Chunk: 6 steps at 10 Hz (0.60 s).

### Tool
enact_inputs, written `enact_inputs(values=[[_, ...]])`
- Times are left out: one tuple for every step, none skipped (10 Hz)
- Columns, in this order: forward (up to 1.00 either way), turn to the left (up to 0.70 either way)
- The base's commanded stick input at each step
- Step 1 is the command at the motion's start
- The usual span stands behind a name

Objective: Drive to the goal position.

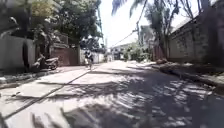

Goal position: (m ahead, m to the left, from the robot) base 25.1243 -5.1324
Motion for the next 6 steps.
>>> enact_inputs(values=[[1.0, 0.01], [1.0, 0.01], [1.0, 0.01], [1.0, 0.01], [1.0, 0.01], [1.0, 0.01]])
